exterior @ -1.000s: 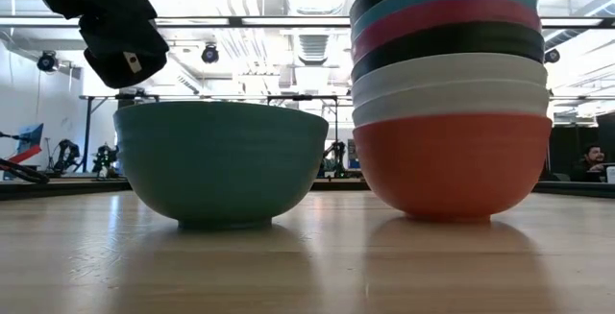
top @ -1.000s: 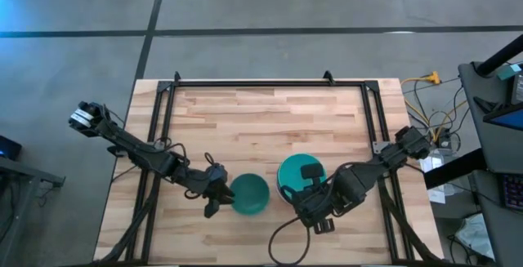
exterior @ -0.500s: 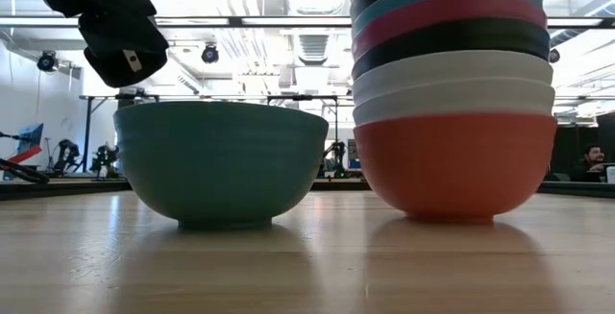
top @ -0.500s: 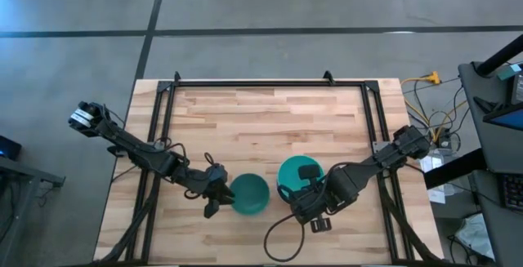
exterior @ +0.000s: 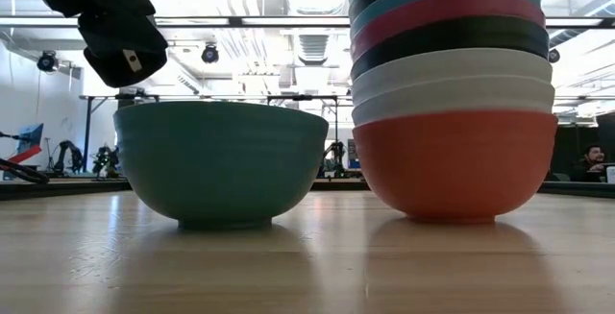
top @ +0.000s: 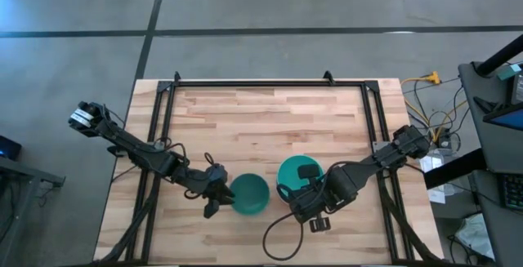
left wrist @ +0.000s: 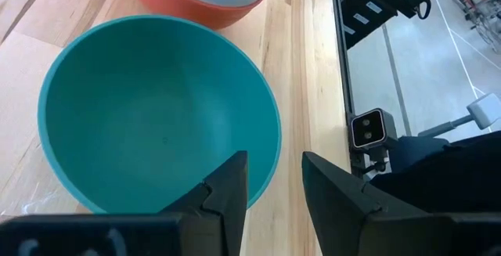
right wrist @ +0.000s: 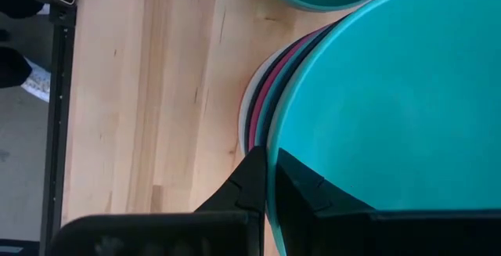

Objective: Nest bowls inside each other
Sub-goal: Stack the light blue bowl on top of the black bowl

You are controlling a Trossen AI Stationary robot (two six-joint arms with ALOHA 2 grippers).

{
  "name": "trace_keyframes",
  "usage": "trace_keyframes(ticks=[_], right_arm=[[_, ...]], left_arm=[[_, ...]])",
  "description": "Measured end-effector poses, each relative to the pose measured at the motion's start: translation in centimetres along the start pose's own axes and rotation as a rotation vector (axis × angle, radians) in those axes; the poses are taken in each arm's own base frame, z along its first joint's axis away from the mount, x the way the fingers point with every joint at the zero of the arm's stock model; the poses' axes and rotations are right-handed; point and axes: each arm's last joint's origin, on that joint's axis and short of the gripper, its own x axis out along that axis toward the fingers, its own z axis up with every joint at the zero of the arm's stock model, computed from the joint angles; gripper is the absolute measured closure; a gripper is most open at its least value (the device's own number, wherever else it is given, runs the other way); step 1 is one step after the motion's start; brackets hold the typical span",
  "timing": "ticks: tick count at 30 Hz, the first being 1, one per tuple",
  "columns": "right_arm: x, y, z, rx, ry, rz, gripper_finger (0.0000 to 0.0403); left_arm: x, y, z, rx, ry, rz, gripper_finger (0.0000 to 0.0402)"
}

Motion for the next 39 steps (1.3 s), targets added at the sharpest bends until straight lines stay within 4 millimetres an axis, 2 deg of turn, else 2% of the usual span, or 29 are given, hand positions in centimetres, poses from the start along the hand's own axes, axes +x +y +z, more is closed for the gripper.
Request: trace_keyframes(ticks=[11, 23, 32, 39], right_arm=[[0.0, 0.0, 0.0, -0.002, -0.001, -0.004, 0.0386], [-0.4, -0.1, -0.1, 0.007, -0.015, -0.004, 0.0338], [-2.9, -0.7, -0.8, 0.078, -0.081, 0.022, 0.0345], [-2.4, -0.6, -0.6, 0.069, -0.068, 0.019, 0.0373]], left_arm=[[0.0, 0.0, 0.0, 0.000, 0.000, 0.000, 0.0295], [0.0, 0.0, 0.0, 0.000, -0.001, 0.001, 0.0295], [0.0, 0.0, 0.0, 0.000, -0.001, 0.002, 0.0295], [0.0, 0.0, 0.0, 0.000, -0.004, 0.006, 0.0295]])
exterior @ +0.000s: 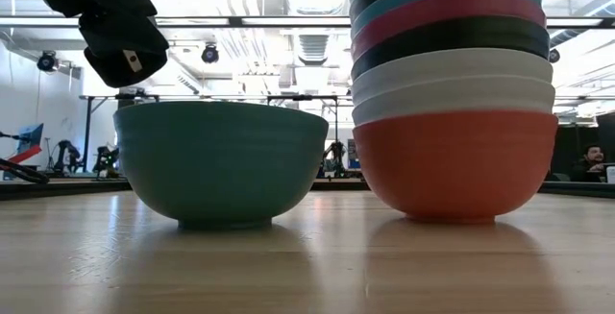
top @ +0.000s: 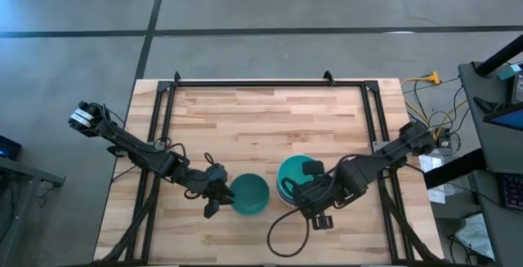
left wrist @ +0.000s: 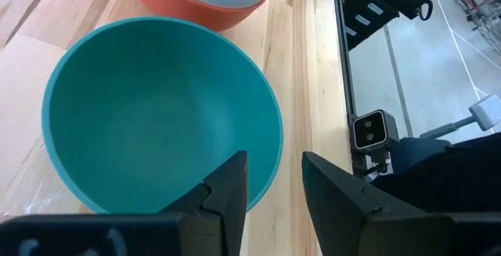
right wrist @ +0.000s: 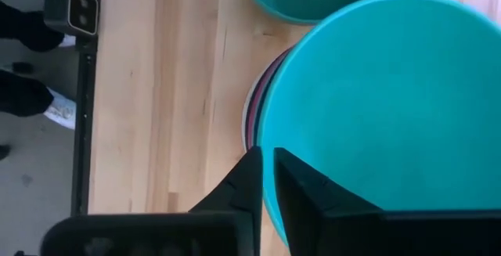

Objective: Nest bowls inside each other
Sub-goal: Stack the light blue bowl on top of the black bowl, then stack the green bowl on top of the light blue bowl

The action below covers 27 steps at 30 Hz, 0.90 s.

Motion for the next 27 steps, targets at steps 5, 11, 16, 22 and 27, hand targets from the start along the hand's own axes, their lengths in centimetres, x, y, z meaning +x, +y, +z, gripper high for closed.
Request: trace_keyframes(ticks=[5, 11, 16, 22, 27], right_arm=[[0.8, 0.2, 0.1, -0.013, 0.022, -0.004, 0.0393], [0.7, 0.1, 0.1, -0.013, 0.021, -0.006, 0.0394], [-1.7, -0.6, 0.0, 0.006, -0.019, 0.001, 0.0394], [-6.6, -2.0, -1.5, 0.079, -0.117, -0.061, 0.0394], [-10.6, -2.8, -5.1, 0.212, -0.283, -0.223, 0.0394]], left_arm=[[0.0, 0.0, 0.0, 0.000, 0.000, 0.000, 0.0295], [0.0, 0.0, 0.0, 0.000, 0.002, -0.001, 0.0295], [0.0, -0.1, 0.1, -0.001, 0.005, -0.008, 0.0295], [-0.7, -2.1, 2.0, 0.036, -0.005, -0.111, 0.0295], [-2.2, -4.5, 4.2, 0.266, 0.031, -0.081, 0.0295]])
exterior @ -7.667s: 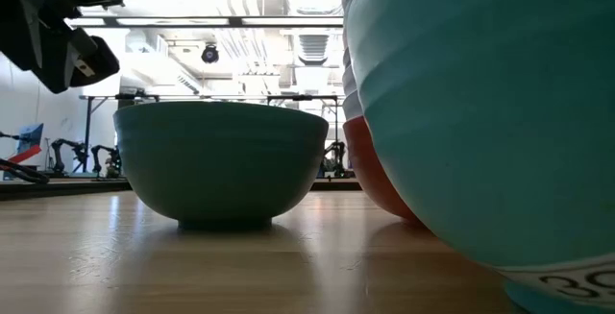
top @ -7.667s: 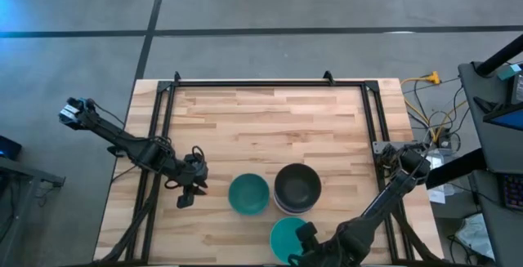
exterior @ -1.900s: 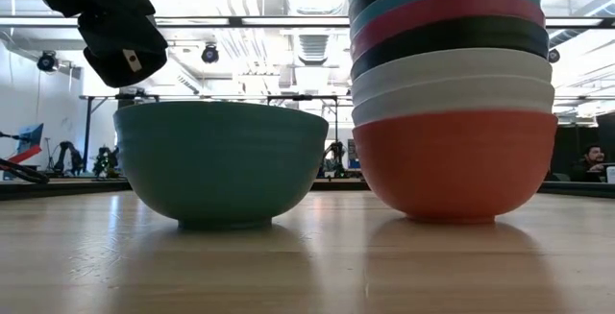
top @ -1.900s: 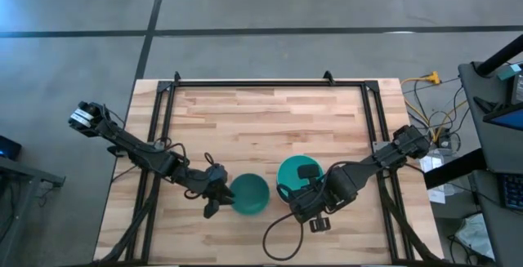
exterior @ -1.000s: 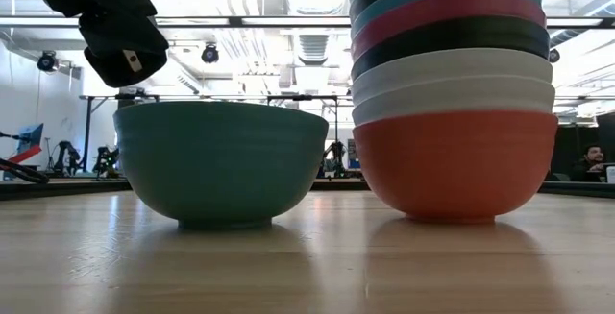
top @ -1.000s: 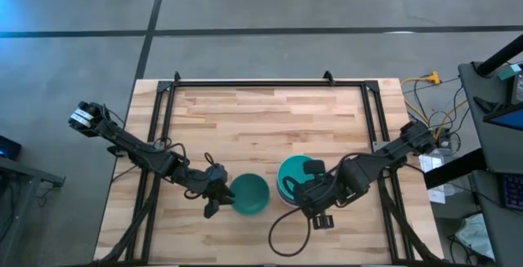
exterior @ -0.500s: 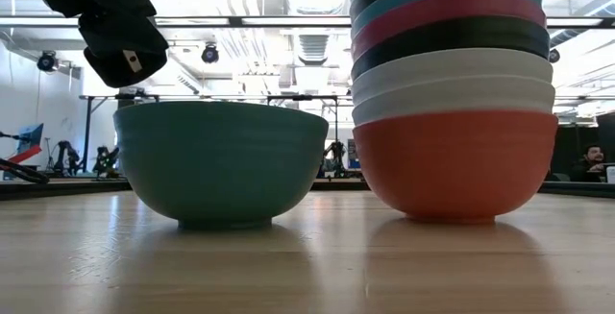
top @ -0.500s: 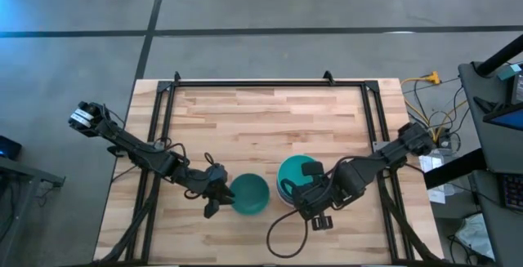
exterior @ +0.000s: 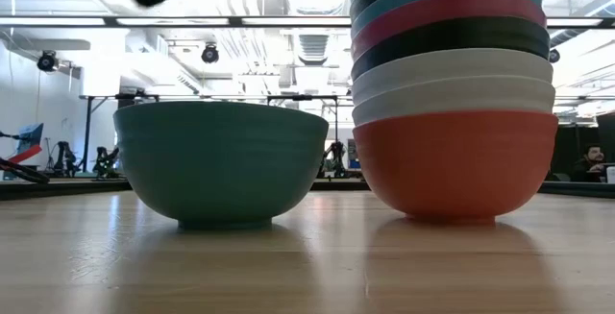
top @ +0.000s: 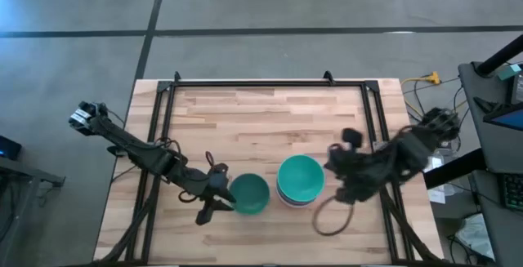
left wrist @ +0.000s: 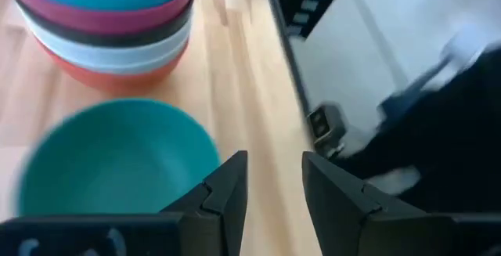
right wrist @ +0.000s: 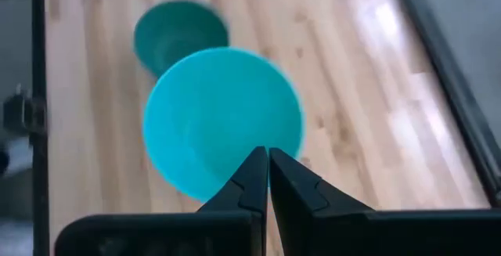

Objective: Nest bowls inside each other
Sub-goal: Stack the green bowl on top of the light blue bowl

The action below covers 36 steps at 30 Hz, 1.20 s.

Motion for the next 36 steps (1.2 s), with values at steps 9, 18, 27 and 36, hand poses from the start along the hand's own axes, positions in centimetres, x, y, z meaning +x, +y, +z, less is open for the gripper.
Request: trace_keyframes(ticks=[9, 18, 27, 36], right_arm=[[-3.0, -2.2, -4.3, 0.197, -0.116, -0.016, 0.0394], [-1.5, -1.8, -7.0, 0.224, -0.076, -0.034, 0.0394], [-0.4, -0.9, -8.2, 0.168, -0.044, -0.055, 0.0394], [-1.1, -1.3, -8.7, 0.118, -0.049, -0.032, 0.0394]], left_arm=[[2.1, -0.7, 1.3, 0.345, 0.232, 0.068, 0.0295], [6.3, -0.2, -0.3, 0.412, 0.391, 0.051, 0.0295], [7.4, 0.7, -0.8, 0.403, 0.429, 0.074, 0.0295], [9.1, 1.3, -1.7, 0.344, 0.475, 0.101, 0.0295]])
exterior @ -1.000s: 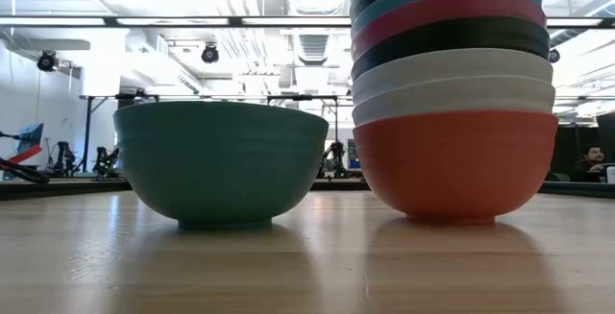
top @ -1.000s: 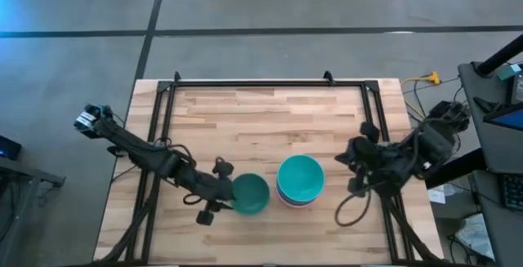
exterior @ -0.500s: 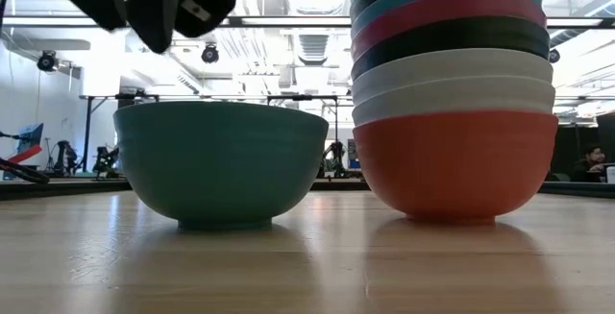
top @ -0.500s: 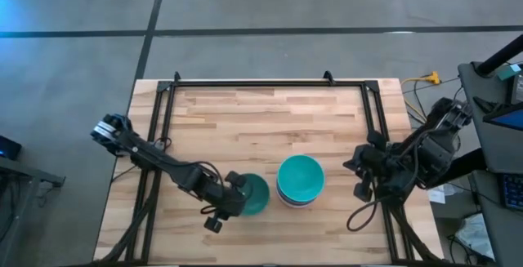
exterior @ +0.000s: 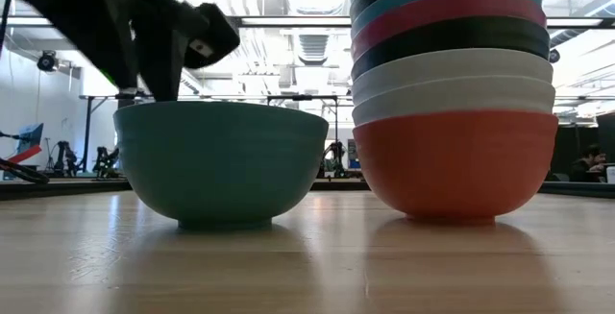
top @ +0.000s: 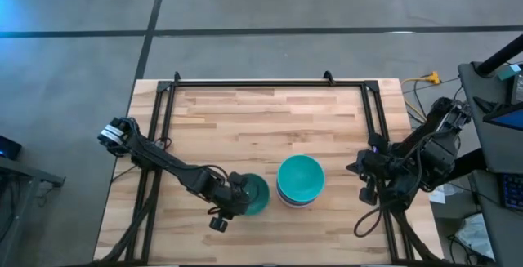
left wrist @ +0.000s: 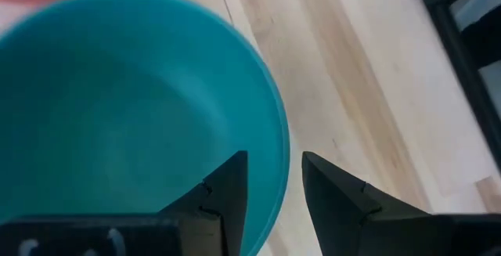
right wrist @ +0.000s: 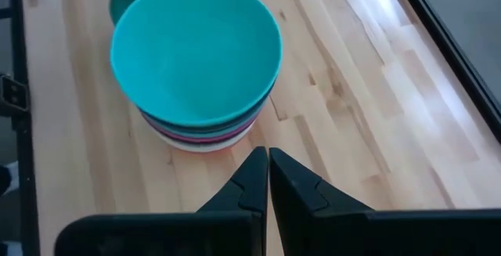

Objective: Nest bowls inside each other
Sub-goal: Stack the green bowl on top of the light blue bowl

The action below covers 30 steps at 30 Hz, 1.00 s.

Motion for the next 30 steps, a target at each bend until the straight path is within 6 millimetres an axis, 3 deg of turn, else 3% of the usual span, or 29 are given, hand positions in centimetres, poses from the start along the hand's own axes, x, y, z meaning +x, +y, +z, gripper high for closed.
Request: trace_keyframes(ticks=[9, 15, 18, 23, 30], right_arm=[[-1.3, -1.0, -1.0, -0.007, 0.005, 0.026, 0.0394], [-0.6, -2.4, -3.2, 0.152, 0.049, 0.022, 0.0394], [0.5, -3.3, -5.0, 0.209, 0.088, 0.008, 0.0394], [2.9, -4.2, -7.6, 0.385, 0.079, 0.061, 0.0394], [7.2, -2.8, -10.6, 0.540, 0.018, 0.388, 0.0394]], left_arm=[[2.8, 0.2, -0.7, -0.058, 0.090, 0.010, 0.0301], [3.1, 0.3, -0.6, -0.143, 0.130, 0.035, 0.0388], [2.7, 0.3, -0.3, -0.187, 0.114, 0.053, 0.0394], [0.1, 0.3, 0.6, -0.231, 0.089, 0.122, 0.0401], [-6.3, 0.6, 1.0, -0.226, 0.039, 0.300, 0.0401]])
